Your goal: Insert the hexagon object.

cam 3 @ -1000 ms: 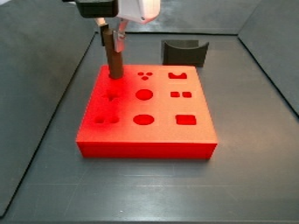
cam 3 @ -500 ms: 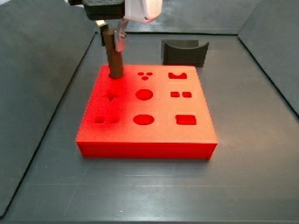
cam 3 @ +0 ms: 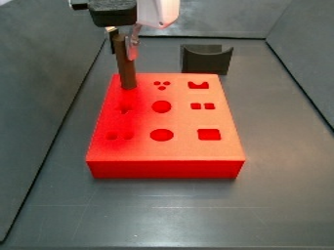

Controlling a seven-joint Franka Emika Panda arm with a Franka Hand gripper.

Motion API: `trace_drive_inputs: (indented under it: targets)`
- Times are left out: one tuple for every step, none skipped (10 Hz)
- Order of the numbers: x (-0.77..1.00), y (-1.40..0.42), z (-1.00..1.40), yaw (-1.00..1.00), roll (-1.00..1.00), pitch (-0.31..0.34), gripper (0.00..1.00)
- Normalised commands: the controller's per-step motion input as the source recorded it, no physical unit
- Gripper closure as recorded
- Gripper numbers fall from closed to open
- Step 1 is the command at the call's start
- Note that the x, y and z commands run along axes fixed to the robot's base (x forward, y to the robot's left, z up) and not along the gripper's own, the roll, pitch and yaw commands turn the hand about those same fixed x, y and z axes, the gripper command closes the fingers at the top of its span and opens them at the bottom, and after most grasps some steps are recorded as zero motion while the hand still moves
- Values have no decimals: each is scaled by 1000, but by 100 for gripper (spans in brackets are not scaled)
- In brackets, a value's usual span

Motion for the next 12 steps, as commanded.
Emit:
trace_drive_inputs:
  targets:
    - [0, 6, -354, 60, 81, 24, 100]
    - [-17, 131, -477, 140, 63, 17, 100]
    - [0, 60, -449, 223, 76, 40, 100]
    - [23, 20, -631, 189, 110, 59, 100]
    - [320, 0, -757, 0, 114, 137, 100]
    - [494, -40, -600, 0, 121, 170, 100]
    - [686, -66, -440, -117, 97, 197, 100]
    - [549, -6, -420, -129, 100, 176, 100]
    - [237, 0, -534, -129, 63, 113, 100]
    - [234, 3, -866, -123, 26, 124, 100]
    - [257, 0, -1000, -154, 29, 111, 100]
    - [303, 0, -1000, -169, 17, 97, 100]
